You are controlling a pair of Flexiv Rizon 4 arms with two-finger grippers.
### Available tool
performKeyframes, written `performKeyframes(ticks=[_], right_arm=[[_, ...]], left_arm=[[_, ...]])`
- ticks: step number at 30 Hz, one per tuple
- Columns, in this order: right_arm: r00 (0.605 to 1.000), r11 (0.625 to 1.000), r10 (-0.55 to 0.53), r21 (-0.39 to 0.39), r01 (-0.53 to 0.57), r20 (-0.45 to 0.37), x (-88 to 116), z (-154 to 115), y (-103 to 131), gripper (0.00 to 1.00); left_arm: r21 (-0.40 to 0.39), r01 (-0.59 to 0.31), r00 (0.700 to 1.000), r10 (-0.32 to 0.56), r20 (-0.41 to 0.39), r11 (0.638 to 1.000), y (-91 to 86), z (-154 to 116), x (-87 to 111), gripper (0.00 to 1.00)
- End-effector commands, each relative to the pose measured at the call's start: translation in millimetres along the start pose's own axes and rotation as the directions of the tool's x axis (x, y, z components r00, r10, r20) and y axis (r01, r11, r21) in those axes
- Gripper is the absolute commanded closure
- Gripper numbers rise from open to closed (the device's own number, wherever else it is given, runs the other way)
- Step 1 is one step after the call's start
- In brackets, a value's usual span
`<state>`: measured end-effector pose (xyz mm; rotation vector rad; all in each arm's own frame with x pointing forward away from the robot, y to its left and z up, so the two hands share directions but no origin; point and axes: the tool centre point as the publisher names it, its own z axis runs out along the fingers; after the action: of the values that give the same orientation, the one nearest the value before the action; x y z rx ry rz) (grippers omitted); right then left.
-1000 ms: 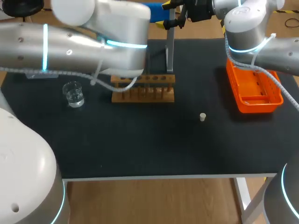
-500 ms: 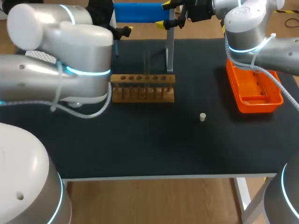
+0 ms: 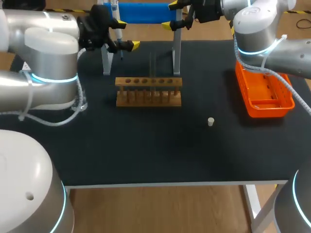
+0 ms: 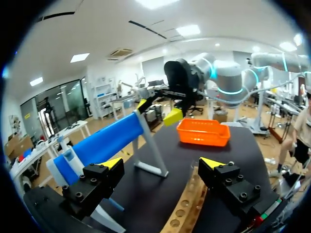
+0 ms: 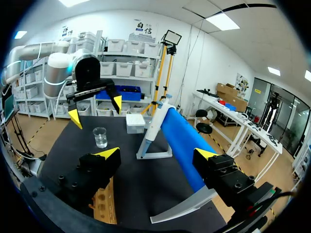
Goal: Invert the test tube, pick up the pipette, mount the tip to pipette, aspirate from beaker and dispense into the tube, eject the tip, return the pipette, and cap with the stopper.
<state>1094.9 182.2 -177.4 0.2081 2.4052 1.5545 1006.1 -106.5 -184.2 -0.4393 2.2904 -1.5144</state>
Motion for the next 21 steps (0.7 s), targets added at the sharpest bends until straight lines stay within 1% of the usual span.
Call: performKeyframes(ticks=[1,9,19,21], right_arm=[[1.0,1.0,0.001,0.002,-0.001,-0.003,-1,0,0,0.0],[1.0,1.0,0.001,0.002,-0.001,-0.003,-1,0,0,0.0],[1.0,1.0,0.001,0.002,-0.001,-0.003,-1,0,0,0.0],[1.0,1.0,0.001,0.002,-0.001,-0.003,-1,0,0,0.0]], left_arm=[[0.041,0.0,0.971,0.01,-0.237,0.999,6.2,-2,1.9,0.0],[0.005,-0.018,0.96,0.019,-0.278,1.0,12.9,9,14.0,0.0],[-0.057,-0.055,0.949,0.034,-0.314,0.997,24.2,31,32.3,0.0],[-0.059,-0.052,0.948,0.031,-0.315,0.997,27.2,35,34.1,0.0]])
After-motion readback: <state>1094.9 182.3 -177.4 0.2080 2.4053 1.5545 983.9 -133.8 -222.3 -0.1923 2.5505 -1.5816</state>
